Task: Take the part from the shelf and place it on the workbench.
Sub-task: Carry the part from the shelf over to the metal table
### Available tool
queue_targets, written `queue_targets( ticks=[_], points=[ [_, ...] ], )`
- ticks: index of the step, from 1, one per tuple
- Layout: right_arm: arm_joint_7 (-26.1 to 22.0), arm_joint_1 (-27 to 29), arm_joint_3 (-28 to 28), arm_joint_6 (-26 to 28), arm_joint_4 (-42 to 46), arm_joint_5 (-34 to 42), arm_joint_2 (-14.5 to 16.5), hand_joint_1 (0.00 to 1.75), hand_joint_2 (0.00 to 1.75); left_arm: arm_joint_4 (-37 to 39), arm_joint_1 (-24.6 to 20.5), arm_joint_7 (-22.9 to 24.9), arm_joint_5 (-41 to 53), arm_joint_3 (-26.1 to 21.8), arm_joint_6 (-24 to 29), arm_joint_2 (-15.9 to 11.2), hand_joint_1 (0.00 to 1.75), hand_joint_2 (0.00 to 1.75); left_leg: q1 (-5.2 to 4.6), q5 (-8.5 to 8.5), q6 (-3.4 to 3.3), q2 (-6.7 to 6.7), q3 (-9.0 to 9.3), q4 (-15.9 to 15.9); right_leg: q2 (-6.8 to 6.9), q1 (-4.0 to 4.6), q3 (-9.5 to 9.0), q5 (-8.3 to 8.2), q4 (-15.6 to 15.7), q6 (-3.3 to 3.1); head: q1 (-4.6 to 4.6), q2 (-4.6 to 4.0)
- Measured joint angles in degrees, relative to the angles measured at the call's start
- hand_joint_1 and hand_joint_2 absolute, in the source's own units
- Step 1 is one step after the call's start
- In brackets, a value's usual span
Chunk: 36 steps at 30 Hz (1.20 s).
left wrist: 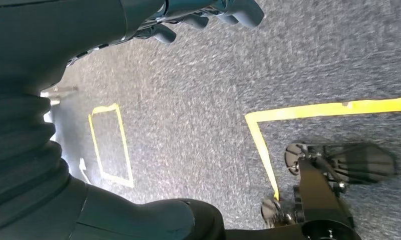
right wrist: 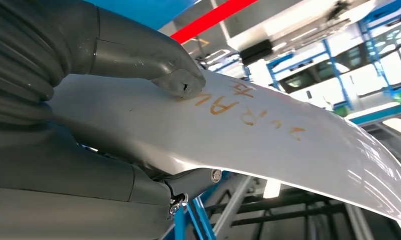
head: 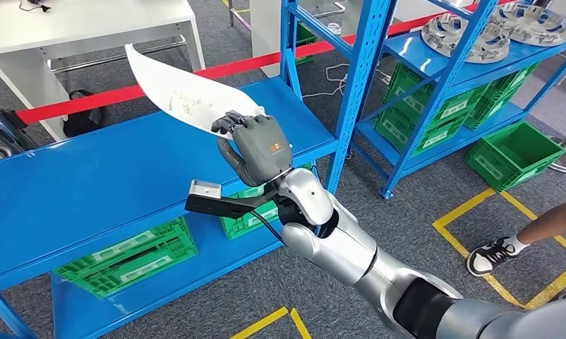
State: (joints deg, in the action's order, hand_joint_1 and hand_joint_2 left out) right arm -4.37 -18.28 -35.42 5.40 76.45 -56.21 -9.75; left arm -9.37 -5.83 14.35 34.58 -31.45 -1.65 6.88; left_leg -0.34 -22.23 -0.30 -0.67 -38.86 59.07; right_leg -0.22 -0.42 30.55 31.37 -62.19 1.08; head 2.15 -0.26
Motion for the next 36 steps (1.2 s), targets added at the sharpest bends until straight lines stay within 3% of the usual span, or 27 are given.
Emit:
queue_targets(
  ticks=[2,4,5,7,9,10,11,12,13,15,16,17,19,20,21,24,25,26,27,29,31,32,34,35,36],
  points=[
    [-2.1,-1.8,-0.7,-2.0,-0.1,0.2,1.6,1.75,1.75,0.0,-0.1,-0.8,-2.1,-0.5,0.9,0.1,0.0,1.75,-0.12,0.86,0.74,-0.11,-0.34,0.1,-0.14,0.34,-1.39,0.58,2.7,-0.89,0.29,0.0],
    [-3.3,-4.1,-2.2,-3.8,-0.6,0.8,3.7,1.75,1.75,0.0,0.0,-2.3,-3.9,-1.4,1.7,0.1,0.0,1.75,-0.01,1.43,1.52,-0.17,-0.53,-0.1,-0.16,0.24,-0.5,-0.38,2.8,-1.82,0.45,0.0],
    [-3.3,-5.2,-3.1,-4.4,-0.9,1.1,4.9,1.75,1.75,0.0,0.2,-3.0,-4.4,-1.9,1.9,0.1,0.0,1.75,0.08,0.58,1.91,-0.03,-0.95,0.4,-0.12,0.11,0.05,-1.05,2.9,-2.29,0.4,0.0],
    [-2.5,-7.1,-4.8,-4.9,-1.4,2.3,6.8,1.75,1.75,0.0,0.7,-3.9,-5.0,-2.7,2.1,0.0,0.0,1.75,0.32,-4.38,2.67,0.35,-2.35,4.4,0.05,-0.13,1.44,-2.5,3.1,-2.98,0.26,0.0],
    [-1.4,-8.4,-6.4,-4.5,-1.7,4.0,7.7,1.75,1.75,0.0,1.2,-4.4,-5.3,-3.4,2.0,-0.2,0.0,1.75,0.52,-9.77,3.22,0.44,-3.77,11.5,0.12,-0.14,3.11,-3.96,3.0,-3.13,0.14,0.0],
    [-0.9,-8.8,-7.1,-4.2,-1.8,4.7,7.8,1.75,1.75,-0.1,1.3,-4.5,-5.4,-3.7,1.9,-0.3,0.0,1.75,0.61,-10.69,3.4,0.44,-3.92,14.4,0.18,-0.13,3.99,-4.7,3.0,-3.06,0.15,0.0],
    [-0.5,-9.1,-7.8,-4.0,-1.9,5.3,7.8,1.75,1.75,-0.1,1.5,-4.7,-5.4,-4.0,1.7,-0.5,0.0,1.75,0.67,-10.28,3.48,0.43,-3.29,15.9,0.24,-0.13,4.88,-5.42,3.0,-2.95,0.15,0.0],
    [-0.3,-9.3,-8.4,-3.8,-2.1,5.8,7.8,1.75,1.75,-0.1,1.6,-4.7,-5.4,-4.2,1.6,-0.6,0.0,1.75,0.75,-9.02,3.49,0.44,-1.74,15.3,0.28,-0.14,5.79,-6.11,2.9,-2.82,0.13,0.0],
    [-0.1,-9.5,-8.8,-3.6,-2.2,6.0,7.8,1.75,1.75,-0.1,1.7,-4.8,-5.4,-4.4,1.5,-0.8,0.0,1.75,0.83,-7.73,3.42,0.45,0.94,12.7,0.3,-0.14,6.57,-6.78,2.9,-2.65,0.13,0.0],
    [0.6,-10.0,-9.3,-3.1,-2.3,6.2,7.8,1.75,1.75,-0.3,1.7,-5.0,-5.4,-4.5,1.4,-1.0,0.0,1.75,0.77,-7.74,2.98,0.62,7.52,4.5,0.33,-0.07,7.65,-7.93,2.8,-2.11,0.17,0.0],
    [1.1,-10.4,-9.6,-2.7,-2.3,6.2,7.7,1.75,1.75,-0.4,1.7,-5.2,-5.5,-4.6,1.4,-1.1,0.0,1.75,0.67,-8.36,2.62,0.71,9.71,1.2,0.36,-0.04,7.84,-8.47,2.9,-1.77,0.21,0.0],
    [1.8,-10.7,-9.8,-2.5,-2.3,6.2,7.7,1.75,1.75,-0.5,1.7,-5.4,-5.8,-4.8,1.4,-1.1,0.0,1.75,0.5,-8.95,2.18,0.79,10.72,-0.6,0.39,-0.05,7.9,-9.0,3.0,-1.41,0.23,0.0],
    [3.2,-11.3,-10.4,-3.1,-2.3,5.9,7.8,1.75,1.75,-0.5,1.9,-5.5,-6.8,-5.6,1.4,-1.1,0.0,1.75,0.37,-8.33,1.14,0.65,10.21,-1.3,0.37,-0.17,7.98,-9.88,3.4,-0.65,0.19,0.0],
    [3.9,-11.6,-10.6,-3.9,-2.3,5.6,8.0,1.75,1.75,-0.5,2.0,-5.4,-7.3,-6.0,1.5,-1.1,0.0,1.75,0.38,-7.76,0.56,0.48,9.73,-1.4,0.32,-0.24,8.35,-9.28,3.1,-0.36,0.17,0.0],
    [4.6,-11.9,-10.9,-4.7,-2.3,5.3,8.4,1.75,1.75,-0.5,2.1,-5.3,-7.6,-6.5,1.5,-1.1,0.0,1.75,0.44,-7.1,0.04,0.27,9.19,-1.4,0.28,-0.29,9.03,-7.59,1.8,-0.13,0.16,0.0],
    [5.7,-13.2,-11.5,-6.2,-2.3,4.8,9.5,1.75,1.75,-0.6,2.2,-5.2,-8.2,-7.5,1.5,-1.1,0.0,1.75,0.39,-4.88,-0.74,-0.04,6.79,-1.4,0.24,-0.37,11.92,0.86,-8.0,0.21,0.19,0.0],
    [5.9,-13.5,-11.6,-6.4,-2.4,4.6,9.8,1.75,1.75,-0.6,2.3,-5.2,-8.3,-7.7,1.5,-1.1,0.0,1.75,0.32,-4.17,-0.79,-0.04,5.83,-1.3,0.24,-0.36,12.32,2.14,-11.3,0.25,0.23,0.0],
    [6.1,-13.8,-11.7,-6.6,-2.5,4.5,9.9,1.75,1.75,-0.6,2.4,-5.2,-8.3,-8.0,1.5,-1.0,0.0,1.75,0.25,-3.52,-0.8,-0.03,4.9,-1.1,0.24,-0.32,11.92,2.0,-13.0,0.21,0.27,0.0],
    [6.2,-14.1,-11.7,-6.7,-2.6,4.3,10.0,1.75,1.75,-0.6,2.5,-5.1,-8.2,-8.1,1.4,-0.9,0.0,1.75,0.19,-2.95,-0.74,-0.01,4.01,-0.9,0.24,-0.23,10.55,0.84,-12.7,0.04,0.3,0.0],
    [5.8,-14.8,-11.4,-6.9,-2.9,4.0,10.0,1.75,1.75,-0.6,2.6,-4.9,-7.7,-8.4,1.3,-0.6,0.0,1.75,0.09,-1.93,-0.52,-0.01,2.45,-0.5,0.26,0.13,5.05,-1.31,-6.4,-0.68,0.33,0.0],
    [4.6,-15.6,-11.0,-6.9,-3.3,3.9,10.0,1.75,1.75,-0.6,2.6,-4.8,-7.2,-8.4,1.2,-0.2,0.0,1.75,-0.02,-1.03,-0.05,-0.02,1.52,-0.2,0.3,0.58,0.02,-0.92,1.1,-1.38,0.33,0.0],
    [3.8,-16.0,-10.7,-6.8,-3.7,4.0,9.9,1.75,1.75,-0.6,2.6,-4.9,-7.0,-8.4,1.2,-0.1,0.0,1.75,0.02,-0.57,0.29,-0.04,1.34,-0.2,0.31,0.75,-1.0,-0.36,3.1,-1.62,0.36,0.0],
    [2.6,-16.6,-10.2,-6.5,-5.1,4.2,9.7,1.75,1.75,-0.7,2.6,-5.0,-6.6,-8.4,1.3,0.1,0.0,1.75,0.13,0.37,1.02,-0.07,1.21,-0.5,0.29,0.81,-0.76,-1.0,4.0,-2.0,0.46,0.0],
    [2.2,-16.9,-10.1,-6.4,-5.9,4.3,9.7,1.75,1.75,-0.6,2.6,-5.1,-6.5,-8.4,1.3,0.2,0.0,1.75,0.2,0.09,1.39,0.03,0.95,-0.4,0.33,0.65,-0.39,-1.62,4.2,-2.32,0.49,0.0],
    [2.0,-17.2,-10.0,-6.4,-6.5,4.3,9.7,1.75,1.75,-0.6,2.6,-5.1,-6.5,-8.4,1.3,0.2,0.0,1.75,0.26,-1.2,1.73,0.17,0.47,0.5,0.38,0.48,0.08,-2.4,4.5,-2.65,0.46,0.0]
  ],
)
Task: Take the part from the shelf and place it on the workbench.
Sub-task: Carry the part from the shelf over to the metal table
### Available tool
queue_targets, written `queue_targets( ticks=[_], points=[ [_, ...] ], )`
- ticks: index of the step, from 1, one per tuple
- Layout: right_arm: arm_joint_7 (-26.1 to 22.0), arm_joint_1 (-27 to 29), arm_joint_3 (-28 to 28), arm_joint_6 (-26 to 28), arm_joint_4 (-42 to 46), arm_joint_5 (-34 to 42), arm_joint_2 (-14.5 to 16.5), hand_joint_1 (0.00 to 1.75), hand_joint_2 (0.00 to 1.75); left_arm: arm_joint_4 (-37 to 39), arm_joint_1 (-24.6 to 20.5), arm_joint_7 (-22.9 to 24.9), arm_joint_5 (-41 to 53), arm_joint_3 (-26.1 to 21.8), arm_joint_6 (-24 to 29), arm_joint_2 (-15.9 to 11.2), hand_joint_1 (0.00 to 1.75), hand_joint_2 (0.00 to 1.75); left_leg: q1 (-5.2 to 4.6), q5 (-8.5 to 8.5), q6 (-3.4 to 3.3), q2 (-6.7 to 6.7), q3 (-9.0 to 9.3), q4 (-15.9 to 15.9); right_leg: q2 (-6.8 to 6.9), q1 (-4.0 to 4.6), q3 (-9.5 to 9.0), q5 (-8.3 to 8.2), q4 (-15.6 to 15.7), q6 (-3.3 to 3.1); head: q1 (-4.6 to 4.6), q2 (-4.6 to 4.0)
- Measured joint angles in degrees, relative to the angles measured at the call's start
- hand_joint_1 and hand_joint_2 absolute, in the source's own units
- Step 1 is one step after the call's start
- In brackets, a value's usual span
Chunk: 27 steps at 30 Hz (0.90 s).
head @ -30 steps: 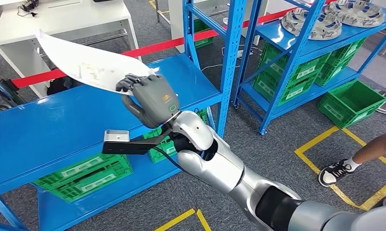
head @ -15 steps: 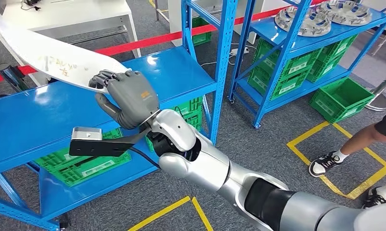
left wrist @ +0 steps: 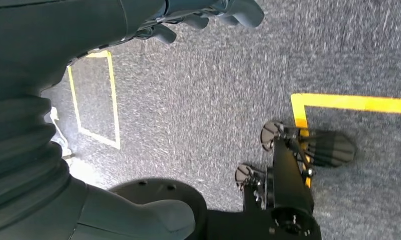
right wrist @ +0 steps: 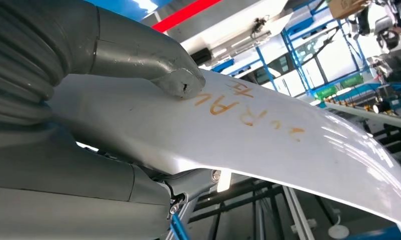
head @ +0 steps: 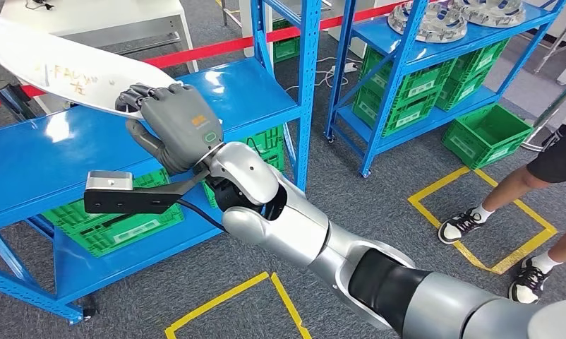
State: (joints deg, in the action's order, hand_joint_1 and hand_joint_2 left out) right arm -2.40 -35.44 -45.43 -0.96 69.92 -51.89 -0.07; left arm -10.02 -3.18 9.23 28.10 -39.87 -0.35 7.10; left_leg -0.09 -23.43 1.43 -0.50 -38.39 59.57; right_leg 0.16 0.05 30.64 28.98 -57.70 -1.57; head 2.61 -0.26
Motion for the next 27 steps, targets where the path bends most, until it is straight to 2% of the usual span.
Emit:
queue_targets(
  ticks=[1,3,4,5,6,7,8,9,10,11,12,13,15,17,21,22,23,25,26,27],
  points=[
    [-0.1,-0.2,0.1,0.1,-0.5,0.0,0.0,1.75,1.75,0.0,0.0,0.0,0.0,0.0,0.0,0.0,0.0,1.75,0.09,-2.33,0.37,0.15,-0.71,1.9,0.05,-0.21,0.64,-0.82,0.2,-0.25,-0.04,0.0],
    [-0.2,-0.3,0.1,0.1,-1.3,0.0,0.0,1.75,1.75,0.0,0.0,-0.1,0.0,0.0,0.0,0.1,0.0,1.75,0.44,-8.07,1.08,0.29,-2.35,8.7,0.05,-0.3,2.22,-2.33,0.2,-0.41,-0.13,0.0],
    [-0.2,-0.3,0.2,0.2,-1.6,0.0,0.0,1.75,1.75,0.0,0.0,-0.2,0.1,0.0,0.0,0.0,0.0,1.75,0.61,-9.62,1.38,0.29,-2.78,12.1,0.05,-0.32,3.1,-3.06,0.2,-0.33,-0.14,0.0],
    [-0.2,-0.3,0.2,0.2,-2.0,0.0,0.0,1.75,1.75,0.0,0.0,-0.3,0.2,0.0,0.0,0.0,0.0,1.75,0.76,-9.8,1.61,0.29,-2.62,14.2,0.05,-0.36,3.99,-3.78,0.1,-0.2,-0.15,0.0],
    [-0.2,-0.3,0.2,0.3,-2.3,0.1,0.0,1.75,1.75,-0.1,0.0,-0.4,0.4,0.0,0.0,0.0,0.0,1.75,0.9,-8.77,1.77,0.28,-1.63,14.5,0.05,-0.43,4.92,-4.46,0.0,-0.03,-0.14,0.0],
    [-0.2,-0.3,0.2,0.4,-2.6,0.1,0.0,1.75,1.75,-0.1,0.0,-0.5,0.7,0.0,0.0,-0.1,0.0,1.75,1.03,-7.18,1.87,0.28,0.32,12.9,0.05,-0.52,5.82,-5.11,-0.1,0.19,-0.14,0.0],
    [-0.2,-0.3,0.3,0.6,-2.9,0.1,0.0,1.75,1.75,-0.1,-0.1,-0.6,1.0,0.0,0.0,-0.1,0.0,1.75,1.18,-6.24,1.94,0.31,3.19,9.4,0.05,-0.6,6.62,-5.73,-0.3,0.47,-0.14,0.0],
    [-0.1,-0.3,0.4,0.7,-3.0,0.1,-0.1,1.75,1.75,-0.2,-0.2,-0.7,1.4,0.0,-0.1,-0.1,0.0,1.75,1.19,-6.27,1.94,0.4,6.41,5.1,0.05,-0.62,7.32,-6.28,-0.4,0.82,-0.14,0.0],
    [-0.1,-0.2,0.6,0.9,-3.1,0.1,-0.2,1.75,1.75,-0.2,-0.4,-0.8,1.8,0.0,-0.2,-0.1,0.0,1.75,1.1,-6.68,1.63,0.55,8.77,1.6,0.08,-0.6,7.76,-6.87,-0.5,1.21,-0.11,0.0],
    [-0.1,-0.1,0.8,1.2,-3.2,0.2,-0.4,1.75,1.75,-0.2,-0.5,-0.7,2.3,0.0,-0.4,-0.2,0.0,1.75,0.96,-7.45,1.21,0.7,10.15,-0.8,0.12,-0.55,8.0,-7.41,-0.5,1.61,-0.1,0.0],
    [-0.1,0.0,1.0,1.4,-3.3,0.2,-0.7,1.75,1.75,-0.2,-0.6,-0.6,2.8,0.0,-0.6,-0.2,0.0,1.75,0.69,-7.71,0.62,0.83,10.4,-1.7,0.16,-0.56,8.12,-7.97,-0.4,2.03,-0.06,0.0],
    [-0.1,0.3,1.2,1.7,-3.3,0.4,-1.2,1.75,1.75,-0.2,-0.7,-0.4,3.2,0.1,-0.6,-0.3,0.0,1.75,0.57,-7.27,-0.12,0.87,9.83,-1.7,0.18,-0.63,8.16,-8.56,-0.2,2.44,-0.07,0.0],
    [-0.1,0.7,1.3,2.2,-3.5,0.9,-2.4,1.75,1.75,-0.2,-0.7,-0.1,3.7,0.2,-0.7,-0.3,0.0,1.75,0.56,-6.38,-1.16,0.63,9.09,-1.8,0.06,-0.92,8.49,-8.68,-0.2,3.09,-0.12,0.0],
    [-0.2,0.9,1.4,2.4,-3.6,1.2,-3.0,1.75,1.75,-0.1,-0.7,0.1,3.9,0.3,-0.7,-0.3,0.0,1.75,0.68,-5.89,-1.57,0.42,8.74,-1.9,-0.05,-1.05,8.76,-8.22,-0.4,3.29,-0.16,0.0],
    [-0.2,0.9,1.4,2.5,-3.6,1.3,-3.0,1.75,1.75,-0.1,-0.7,0.1,4.0,0.3,-0.7,-0.3,0.0,1.75,0.67,-5.7,-1.73,0.41,8.49,-1.9,-0.07,-1.02,9.08,-7.32,-0.9,3.35,-0.16,0.0],
    [-0.2,1.0,1.4,2.5,-3.7,1.4,-3.2,1.75,1.75,-0.1,-0.8,0.2,4.1,0.3,-0.7,-0.4,0.0,1.75,0.67,-5.48,-1.88,0.38,8.3,-1.9,-0.08,-1.01,9.4,-6.22,-1.5,3.39,-0.16,0.0],
    [-0.2,1.0,1.4,2.7,-3.8,1.6,-3.4,1.75,1.75,-0.1,-0.8,0.2,4.2,0.3,-0.7,-0.4,0.0,1.75,0.63,-4.95,-2.08,0.32,7.73,-1.9,-0.1,-0.99,10.1,-3.75,-3.8,3.48,-0.15,0.0],
    [-0.2,1.4,1.6,3.1,-4.0,2.1,-4.4,1.75,1.75,-0.1,-0.8,0.4,4.6,0.5,-0.8,-0.6,0.0,1.75,0.42,-3.21,-2.45,0.19,5.64,-1.7,-0.13,-0.94,11.63,1.66,-11.4,3.62,-0.16,0.0],
    [-0.2,1.5,1.7,3.3,-4.3,2.4,-5.0,1.75,1.75,-0.1,-0.8,0.4,4.8,0.6,-0.9,-0.7,0.0,1.75,0.24,-1.79,-2.48,0.14,3.68,-1.4,-0.15,-0.69,9.41,2.57,-12.3,3.26,-0.17,0.0],
    [-0.1,1.5,1.7,3.4,-4.5,2.7,-5.4,1.75,1.75,-0.1,-0.8,0.4,4.9,0.8,-0.9,-0.8,0.0,1.75,0.02,-0.58,-2.37,0.14,2.0,-1.1,-0.13,-0.36,5.9,2.72,-10.3,2.69,-0.16,0.0]
  ],
)
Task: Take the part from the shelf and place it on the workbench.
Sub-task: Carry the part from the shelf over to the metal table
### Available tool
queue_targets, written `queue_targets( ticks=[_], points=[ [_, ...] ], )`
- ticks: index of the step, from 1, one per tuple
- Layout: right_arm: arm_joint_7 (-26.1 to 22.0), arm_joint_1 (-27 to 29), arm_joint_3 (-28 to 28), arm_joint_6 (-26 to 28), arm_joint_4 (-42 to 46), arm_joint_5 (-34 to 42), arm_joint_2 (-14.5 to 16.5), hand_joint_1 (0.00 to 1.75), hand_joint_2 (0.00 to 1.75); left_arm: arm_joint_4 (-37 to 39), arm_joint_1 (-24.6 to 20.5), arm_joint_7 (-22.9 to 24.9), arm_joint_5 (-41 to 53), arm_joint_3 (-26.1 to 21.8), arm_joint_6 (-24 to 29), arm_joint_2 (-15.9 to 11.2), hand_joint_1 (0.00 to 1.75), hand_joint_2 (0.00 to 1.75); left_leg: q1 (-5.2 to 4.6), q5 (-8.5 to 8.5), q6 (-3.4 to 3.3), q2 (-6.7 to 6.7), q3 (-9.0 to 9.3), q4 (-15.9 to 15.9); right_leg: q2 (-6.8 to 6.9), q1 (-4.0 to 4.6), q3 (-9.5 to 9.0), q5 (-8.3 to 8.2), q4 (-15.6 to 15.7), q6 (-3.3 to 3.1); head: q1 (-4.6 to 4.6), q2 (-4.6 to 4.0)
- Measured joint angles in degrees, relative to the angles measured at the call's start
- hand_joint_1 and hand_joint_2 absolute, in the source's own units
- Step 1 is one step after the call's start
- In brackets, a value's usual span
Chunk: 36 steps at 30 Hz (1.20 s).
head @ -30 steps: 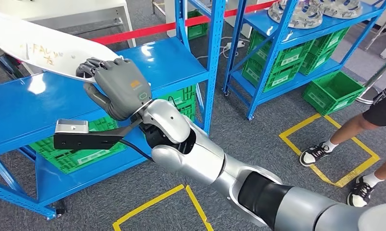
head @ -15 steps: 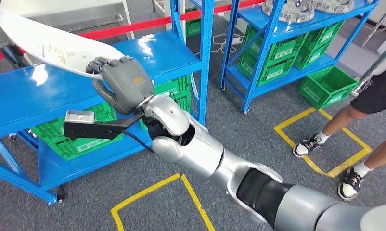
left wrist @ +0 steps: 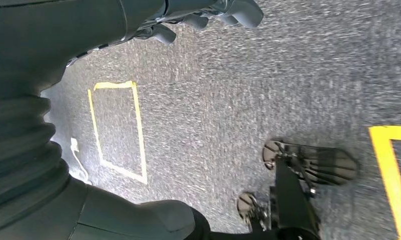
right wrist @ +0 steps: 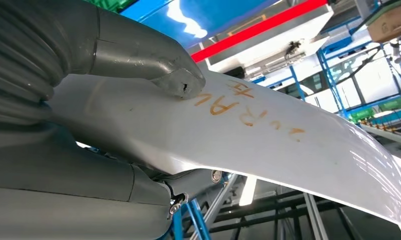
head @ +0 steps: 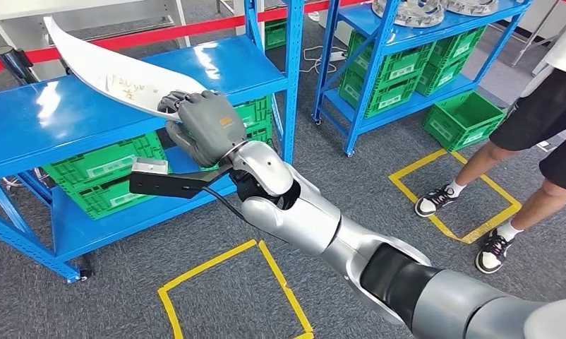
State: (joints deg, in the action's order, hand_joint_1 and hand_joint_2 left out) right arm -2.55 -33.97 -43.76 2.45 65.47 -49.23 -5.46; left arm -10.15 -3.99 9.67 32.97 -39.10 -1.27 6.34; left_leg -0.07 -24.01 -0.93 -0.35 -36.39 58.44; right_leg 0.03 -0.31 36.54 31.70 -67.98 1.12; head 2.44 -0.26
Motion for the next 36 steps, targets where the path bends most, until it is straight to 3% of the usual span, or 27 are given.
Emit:
queue_targets(
  ticks=[2,3,5,6,8,10,11,12,13,14,15,17,18,20,21,22,23,25,26,27,28,29,30,31,33,34,36],
  points=[
    [0.0,-0.3,0.0,0.2,-0.2,0.4,-0.3,1.75,1.75,0.0,-0.1,0.0,0.0,0.2,-0.1,0.0,0.0,1.75,-0.21,2.03,0.56,-0.01,-2.21,0.4,0.01,0.7,-7.37,-0.7,8.1,-1.17,0.07,0.0],
    [0.0,-0.5,0.1,0.3,-0.3,0.4,-0.4,1.75,1.75,0.0,-0.1,-0.1,0.0,0.2,-0.1,0.0,0.0,1.75,-0.17,2.59,0.92,-0.02,-2.31,0.3,0.01,0.88,-8.14,-0.11,9.7,-1.48,0.15,0.0],
    [0.0,-0.6,0.1,0.3,-0.4,0.4,-0.4,1.75,1.75,0.0,0.0,-0.1,0.0,0.2,-0.1,-0.1,0.0,1.75,-0.05,3.47,1.7,0.04,-2.43,-0.2,0.07,0.85,-7.53,-1.17,10.5,-2.13,0.3,0.0],
    [0.1,-0.6,0.1,0.3,-0.4,0.4,-0.4,1.75,1.75,0.0,0.0,-0.1,0.0,0.2,-0.1,-0.2,0.0,1.75,-0.02,2.77,2.05,0.13,-2.84,0.2,0.15,0.72,-7.05,-1.95,10.7,-2.53,0.23,0.0],
    [0.2,-0.7,0.1,0.3,-0.5,0.4,-0.3,1.75,1.75,0.1,0.0,-0.1,0.0,0.2,-0.1,-0.3,0.0,1.75,0.14,-1.84,2.67,0.27,-4.23,3.8,0.29,0.37,-5.63,-3.66,11.0,-3.05,0.14,0.0],
    [0.3,-0.6,0.1,0.3,-0.5,0.4,-0.3,1.75,1.75,0.1,-0.1,0.0,0.1,0.2,-0.1,-0.2,0.0,1.75,0.42,-7.34,3.3,0.29,-5.68,11.0,0.28,0.28,-3.87,-5.21,11.0,-3.14,0.07,0.0],
    [0.3,-0.5,0.1,0.3,-0.6,0.4,-0.3,1.75,1.75,0.1,-0.1,0.0,0.2,0.2,-0.1,-0.3,0.0,1.75,0.56,-8.33,3.57,0.29,-5.84,14.1,0.29,0.25,-2.92,-5.97,10.9,-3.06,0.05,0.0],
    [0.3,-0.4,0.1,0.3,-0.7,0.4,-0.3,1.75,1.75,0.1,-0.2,0.1,0.2,0.2,-0.1,-0.3,0.0,1.75,0.67,-7.97,3.77,0.28,-5.37,15.9,0.31,0.2,-1.93,-6.72,10.7,-2.93,0.06,0.0],
    [0.3,-0.3,0.1,0.3,-0.7,0.4,-0.3,1.75,1.75,0.1,-0.2,0.1,0.3,0.2,-0.1,-0.3,0.0,1.75,0.76,-6.63,3.87,0.28,-4.0,15.7,0.33,0.13,-0.9,-7.4,10.5,-2.75,0.07,0.0],
    [0.3,-0.3,0.1,0.3,-0.8,0.4,-0.3,1.75,1.75,0.1,-0.3,0.1,0.3,0.2,-0.1,-0.3,0.0,1.75,0.85,-5.23,3.92,0.28,-1.63,13.6,0.34,0.05,0.09,-8.05,10.3,-2.53,0.08,0.0],
    [0.3,-0.3,0.1,0.3,-0.9,0.4,-0.3,1.75,1.75,0.1,-0.4,0.1,0.3,0.2,-0.1,-0.3,0.0,1.75,0.89,-4.98,3.89,0.3,1.63,9.7,0.34,0.02,0.94,-8.63,10.1,-2.26,0.08,0.0],
    [0.3,-0.3,0.1,0.3,-0.9,0.4,-0.4,1.75,1.75,0.0,-0.6,0.1,0.3,0.3,-0.2,-0.3,0.0,1.75,0.69,-6.31,3.28,0.47,6.99,2.0,0.42,-0.01,1.96,-9.78,9.7,-1.59,0.19,0.0],
    [0.3,-0.4,0.1,0.3,-0.9,0.4,-0.4,1.75,1.75,0.0,-0.7,0.1,0.3,0.3,-0.2,-0.3,0.0,1.75,0.48,-7.09,2.81,0.55,8.11,-0.1,0.47,-0.03,2.14,-10.37,9.8,-1.21,0.17,0.0],
    [0.3,-0.3,0.1,0.3,-1.0,0.4,-0.4,1.75,1.75,0.0,-0.8,0.2,0.3,0.4,-0.2,-0.3,0.0,1.75,0.3,-6.41,1.66,0.51,7.51,-0.8,0.47,-0.18,2.32,-11.39,10.2,-0.42,0.09,0.0],
    [0.3,-0.3,0.1,0.3,-1.0,0.4,-0.5,1.75,1.75,0.1,-0.8,0.2,0.3,0.5,-0.3,-0.3,0.0,1.75,0.32,-5.76,1.08,0.38,7.05,-0.9,0.38,-0.24,2.73,-10.81,9.9,-0.05,0.02,0.0],
    [0.4,-0.2,0.1,0.3,-1.1,0.4,-0.5,1.75,1.75,0.1,-0.8,0.3,0.3,0.5,-0.3,-0.3,0.0,1.75,0.41,-4.97,0.56,0.25,6.44,-1.0,0.28,-0.29,3.39,-9.12,8.6,0.26,0.01,0.0],
    [0.4,-0.2,0.1,0.3,-1.2,0.3,-0.6,1.75,1.75,0.1,-0.8,0.3,0.3,0.6,-0.3,-0.3,0.0,1.75,0.5,-4.13,0.17,0.11,5.66,-1.1,0.18,-0.35,4.33,-6.44,6.1,0.51,-0.02,0.0],
    [0.5,-0.2,0.1,0.3,-1.3,0.3,-0.7,1.75,1.75,0.1,-0.8,0.3,0.3,0.6,-0.4,-0.4,0.0,1.75,0.42,-2.57,-0.14,0.05,3.73,-1.0,0.11,-0.36,6.28,-0.63,-1.3,0.85,-0.01,0.0],
    [0.5,-0.1,0.0,0.3,-1.3,0.3,-0.7,1.75,1.75,0.1,-0.8,0.3,0.3,0.6,-0.4,-0.4,0.0,1.75,0.37,-1.81,-0.16,0.04,2.69,-0.9,0.1,-0.35,6.73,0.84,-4.8,0.92,-0.01,0.0],
    [0.5,0.0,0.0,0.2,-1.4,0.2,-0.7,1.75,1.75,0.1,-0.8,0.2,0.1,0.6,-0.3,-0.4,0.0,1.75,0.34,-1.08,-0.11,0.04,1.64,-0.8,0.1,-0.34,6.42,0.95,-6.8,0.92,-0.01,0.0],
    [0.5,0.0,0.0,0.1,-1.4,0.1,-0.6,1.75,1.75,0.2,-0.7,0.0,-0.2,0.6,-0.2,-0.3,0.0,1.75,0.33,-0.4,-0.02,0.04,0.63,-0.7,0.1,-0.33,5.08,-0.07,-6.9,0.84,-0.01,0.0],
    [0.3,0.0,-0.1,-0.1,-1.4,0.0,-0.5,1.75,1.75,0.2,-0.5,-0.2,-0.6,0.6,0.0,-0.3,0.0,1.75,0.33,0.22,0.12,0.05,-0.34,-0.5,0.09,-0.32,2.73,-1.47,-4.9,0.68,0.0,0.0],
    [0.2,-0.2,-0.1,-0.3,-1.4,-0.1,-0.2,1.75,1.75,0.2,-0.4,-0.4,-1.0,0.5,0.2,-0.2,0.0,1.75,0.34,0.8,0.31,0.04,-1.13,-0.2,0.07,-0.3,-0.53,-2.19,-1.2,0.42,0.0,0.0],
    [0.0,-0.4,-0.2,-0.5,-1.5,-0.2,0.2,1.75,1.75,0.2,-0.2,-0.4,-1.3,0.5,0.4,-0.2,0.0,1.75,0.26,1.3,0.58,0.04,-1.77,0.0,0.04,-0.18,-3.95,-1.85,3.3,0.08,0.02,0.0],
    [-0.1,-0.9,-0.4,-0.7,-1.7,-0.4,1.0,1.75,1.75,0.2,-0.1,0.2,-1.3,0.5,0.8,0.0,0.0,1.75,0.21,2.35,1.28,0.0,-2.27,0.1,-0.06,0.13,-7.96,-0.27,9.4,-0.66,0.08,0.0],
    [-0.1,-1.0,-0.6,-0.7,-1.7,-0.5,1.3,1.75,1.75,0.2,-0.1,0.5,-1.2,0.5,0.9,0.1,0.0,1.75,0.23,2.9,1.69,0.02,-2.33,-0.1,-0.09,0.3,-8.3,0.01,10.5,-1.03,0.15,0.0],
    [-0.1,-0.9,-0.7,-0.7,-1.7,-0.6,1.5,1.75,1.75,0.3,0.1,0.9,-0.8,0.5,1.2,0.3,0.0,1.75,0.42,3.31,2.41,0.12,-2.62,-0.4,0.07,0.23,-7.62,-1.05,10.7,-1.9,0.2,0.0]
  ],
)
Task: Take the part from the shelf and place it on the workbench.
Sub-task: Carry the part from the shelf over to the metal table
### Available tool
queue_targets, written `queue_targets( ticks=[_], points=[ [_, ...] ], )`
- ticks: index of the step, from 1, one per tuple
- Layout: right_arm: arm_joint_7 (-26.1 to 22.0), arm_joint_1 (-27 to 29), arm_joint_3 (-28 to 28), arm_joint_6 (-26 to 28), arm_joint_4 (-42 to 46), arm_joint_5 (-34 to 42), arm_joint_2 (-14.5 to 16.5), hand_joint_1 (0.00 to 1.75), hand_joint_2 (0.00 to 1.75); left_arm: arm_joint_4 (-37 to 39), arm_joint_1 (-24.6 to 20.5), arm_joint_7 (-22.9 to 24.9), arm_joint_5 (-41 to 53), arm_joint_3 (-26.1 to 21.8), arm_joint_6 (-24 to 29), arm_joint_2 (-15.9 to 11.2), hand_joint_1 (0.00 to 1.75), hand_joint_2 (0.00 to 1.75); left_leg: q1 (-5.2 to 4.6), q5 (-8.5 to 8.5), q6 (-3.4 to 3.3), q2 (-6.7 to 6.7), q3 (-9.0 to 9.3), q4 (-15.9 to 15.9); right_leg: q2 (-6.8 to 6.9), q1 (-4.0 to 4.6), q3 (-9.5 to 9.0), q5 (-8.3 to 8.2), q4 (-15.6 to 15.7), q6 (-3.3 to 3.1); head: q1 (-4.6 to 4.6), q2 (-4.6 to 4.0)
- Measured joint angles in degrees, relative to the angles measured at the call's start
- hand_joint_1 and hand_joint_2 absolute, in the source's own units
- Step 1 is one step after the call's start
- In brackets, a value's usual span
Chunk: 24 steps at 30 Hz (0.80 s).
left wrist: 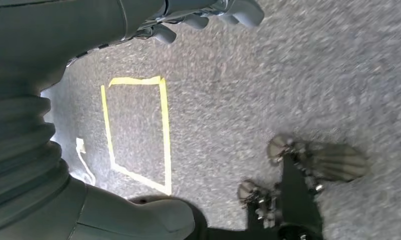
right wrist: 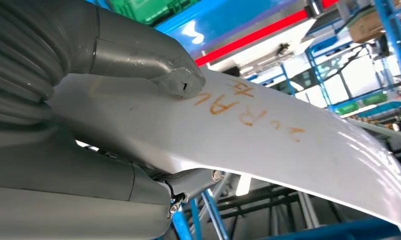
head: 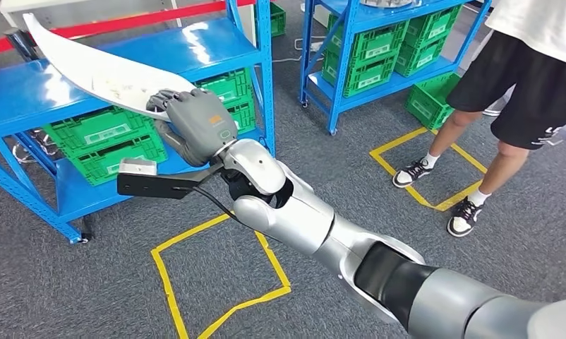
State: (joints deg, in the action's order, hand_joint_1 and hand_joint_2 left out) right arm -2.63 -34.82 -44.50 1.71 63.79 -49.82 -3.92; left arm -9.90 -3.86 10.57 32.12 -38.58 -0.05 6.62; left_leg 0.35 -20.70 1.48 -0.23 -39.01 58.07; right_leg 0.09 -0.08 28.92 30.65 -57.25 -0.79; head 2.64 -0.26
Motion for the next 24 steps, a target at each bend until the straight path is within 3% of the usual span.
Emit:
queue_targets(
  ticks=[1,2,4,5,6,7,8,9,10,11,13,15,17,20,21,22,24],
  points=[
    [0.0,0.2,0.0,0.0,0.1,0.0,0.0,1.75,1.75,0.0,0.1,0.0,0.2,0.0,0.0,0.1,0.0,1.75,0.06,-1.19,0.33,0.06,-0.49,0.7,0.11,-0.08,0.48,-0.72,0.2,-0.5,-0.01,0.0],
    [0.0,0.4,-0.1,-0.1,0.3,0.0,0.0,1.75,1.75,0.0,0.3,-0.2,0.4,0.0,0.0,0.1,0.0,1.75,0.13,-3.53,0.62,0.1,-1.22,2.6,0.2,-0.21,1.09,-1.51,0.3,-0.89,-0.07,0.0],
    [0.0,1.0,-0.1,-0.1,0.6,-0.1,0.0,1.75,1.75,0.1,0.4,-0.8,0.8,0.0,0.1,0.2,0.0,1.75,0.28,-9.55,1.1,0.1,-2.85,9.5,0.2,-0.21,2.7,-2.92,0.2,-1.25,-0.13,0.0],
    [0.0,1.3,-0.1,-0.1,0.7,-0.1,-0.1,1.75,1.75,0.1,0.4,-1.1,1.1,0.0,0.1,0.2,0.0,1.75,0.33,-11.31,1.26,0.1,-3.36,13.1,0.17,-0.17,3.56,-3.52,0.2,-1.24,-0.13,0.0],
    [0.0,1.7,0.0,-0.1,0.8,-0.2,-0.2,1.75,1.75,0.1,0.3,-1.5,1.3,0.0,0.3,0.2,0.0,1.75,0.34,-11.49,1.34,0.1,-3.33,15.6,0.16,-0.14,4.42,-4.05,0.1,-1.18,-0.13,0.0],
    [0.0,2.1,0.0,-0.1,0.8,-0.3,-0.4,1.75,1.75,0.1,0.3,-1.9,1.5,0.0,0.6,0.1,0.0,1.75,0.34,-10.41,1.31,0.1,-2.59,16.4,0.15,-0.12,5.27,-4.54,0.0,-1.07,-0.13,0.0],
    [0.0,2.5,0.0,0.0,1.0,-0.5,-0.6,1.75,1.75,0.1,0.3,-2.3,1.8,0.0,0.8,0.1,0.0,1.75,0.31,-8.71,1.17,0.04,-0.84,15.2,0.26,-0.11,6.05,-5.0,-0.1,-0.95,-0.14,0.0],
    [0.0,2.9,0.1,0.1,1.3,-0.7,-0.9,1.75,1.75,0.0,0.2,-2.6,2.3,0.0,1.0,0.1,0.0,1.75,0.22,-7.4,0.91,-0.46,1.85,12.2,0.47,-0.09,6.65,-5.44,-0.3,-0.82,-0.13,0.0],
    [0.1,3.5,0.3,0.3,1.7,-1.1,-1.3,1.75,1.75,0.0,0.0,-2.7,2.9,0.1,1.1,0.1,0.0,1.75,-0.01,-7.24,0.6,-1.23,5.01,8.1,0.74,-0.01,7.06,-5.79,-0.4,-0.64,-0.13,0.0],
    [0.2,4.2,0.5,0.7,2.3,-1.6,-2.0,1.75,1.75,0.0,-0.3,-2.7,3.6,0.2,1.1,0.2,0.0,1.75,-0.3,-7.89,0.2,-1.97,7.85,4.0,1.16,0.06,7.28,-6.09,-0.5,-0.4,-0.11,0.0],
    [0.9,6.1,1.1,1.5,3.9,-2.7,-3.5,1.75,1.75,0.0,-0.9,-2.6,4.9,0.5,0.8,0.2,0.0,1.75,-0.82,-9.68,-0.64,-2.43,10.43,-0.6,2.13,0.16,7.39,-6.59,-0.5,0.24,-0.11,0.0],
    [1.8,8.8,2.0,2.2,6.3,-3.5,-5.7,1.75,1.75,0.0,-1.2,-2.5,6.1,1.0,0.1,0.2,0.0,1.75,-0.76,-9.49,-1.63,-1.36,10.18,-1.5,2.86,0.08,7.4,-6.73,-0.6,0.97,-0.12,0.0],
    [2.2,11.5,3.3,2.5,8.7,-3.8,-8.0,1.75,1.75,0.0,-1.2,-2.4,6.9,1.6,-0.7,0.0,0.0,1.75,-0.47,-8.63,-2.51,-0.32,9.85,-1.8,1.8,-0.08,8.5,-4.54,-3.3,1.7,0.04,0.0],
    [1.9,13.4,4.6,2.3,10.2,-3.8,-10.3,1.75,1.75,0.0,-1.3,-2.0,7.2,2.0,-1.3,-0.3,0.0,1.75,-0.41,-7.77,-2.88,0.85,8.84,-1.6,0.05,-0.25,13.06,1.46,-14.4,2.44,0.25,0.0],
    [1.6,13.8,4.7,2.2,10.2,-3.8,-10.7,1.75,1.75,0.0,-1.3,-1.9,7.2,2.0,-1.3,-0.4,0.0,1.75,-0.41,-7.6,-2.82,1.25,8.46,-1.4,-0.04,-0.29,13.89,2.21,-16.7,2.56,0.25,0.0],
    [1.2,14.0,4.7,2.2,10.2,-3.7,-10.8,1.75,1.75,0.0,-1.3,-1.8,7.0,2.0,-1.3,-0.4,0.0,1.75,-0.39,-7.49,-2.74,1.71,8.09,-1.1,-0.08,-0.36,13.58,1.87,-16.9,2.62,0.25,0.0],
    [0.3,13.7,4.7,2.1,10.1,-3.4,-11.0,1.75,1.75,0.0,-1.3,-1.8,6.4,2.0,-1.3,-0.5,0.0,1.75,-0.29,-7.41,-2.51,2.74,7.49,-0.4,-0.88,-0.67,9.59,-1.1,-10.8,2.58,0.26,0.0]
  ],
)
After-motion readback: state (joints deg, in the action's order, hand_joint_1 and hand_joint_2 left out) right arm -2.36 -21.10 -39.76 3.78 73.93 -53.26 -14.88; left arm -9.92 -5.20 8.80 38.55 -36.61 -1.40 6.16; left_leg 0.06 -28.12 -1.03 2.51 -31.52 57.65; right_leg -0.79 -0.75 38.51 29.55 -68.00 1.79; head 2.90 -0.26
